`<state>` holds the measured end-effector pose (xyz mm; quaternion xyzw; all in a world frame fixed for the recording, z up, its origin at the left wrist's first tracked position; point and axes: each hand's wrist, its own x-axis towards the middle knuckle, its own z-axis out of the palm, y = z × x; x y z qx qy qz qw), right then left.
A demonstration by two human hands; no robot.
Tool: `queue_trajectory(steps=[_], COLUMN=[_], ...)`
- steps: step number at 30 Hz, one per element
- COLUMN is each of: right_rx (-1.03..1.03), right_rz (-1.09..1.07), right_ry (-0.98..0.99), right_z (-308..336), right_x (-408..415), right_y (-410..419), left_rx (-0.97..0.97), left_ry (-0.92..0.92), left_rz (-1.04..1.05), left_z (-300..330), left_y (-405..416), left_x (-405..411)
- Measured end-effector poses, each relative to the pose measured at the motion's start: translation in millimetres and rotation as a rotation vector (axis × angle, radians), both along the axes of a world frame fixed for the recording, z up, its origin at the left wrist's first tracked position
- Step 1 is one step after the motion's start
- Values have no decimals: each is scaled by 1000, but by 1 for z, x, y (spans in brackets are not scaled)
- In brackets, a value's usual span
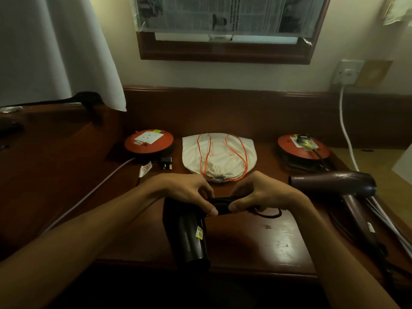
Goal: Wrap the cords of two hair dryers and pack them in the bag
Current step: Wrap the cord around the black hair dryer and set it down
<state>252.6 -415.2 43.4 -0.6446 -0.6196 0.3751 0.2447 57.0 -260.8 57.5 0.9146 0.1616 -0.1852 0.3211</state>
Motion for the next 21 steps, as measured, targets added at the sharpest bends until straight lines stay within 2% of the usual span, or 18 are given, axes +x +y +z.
queue_trajectory(steps=[4, 7, 9, 10, 11, 13, 16, 18, 19, 21], right_rx=[121, 567, 894, 953, 931, 687, 211, 35, -12, -42], right_rz=[-83, -337, -464, -490, -485, -387, -225, -104, -30, 64], right_ry=[-227, -317, -271, -233, -166, 81, 701, 1034, 1081, 1052], right_z=[1, 2, 0, -7, -18, -46, -77, -84, -86, -89], right_x=[-10, -23, -40, -51, -65, -92, -112, -107, -102, -87], right_y=[1, -6, -16, -20, -23, -25, -16, -13, -13, -14], left_rx=[59, -7, -45, -53, -51, -70, -105, -105, -113, -143], left_ry=[-61, -131, -176, -197, -226, -283, -306, -291, -287, -284], left_rz=[14, 79, 152, 183, 213, 283, 318, 311, 313, 307], left_z=[0, 6, 10, 12, 15, 22, 37, 42, 44, 47], left_y=[7, 15, 25, 29, 33, 38, 36, 34, 33, 30], left_x=[-1, -6, -11, -13, -15, -17, -19, -22, -26, -33])
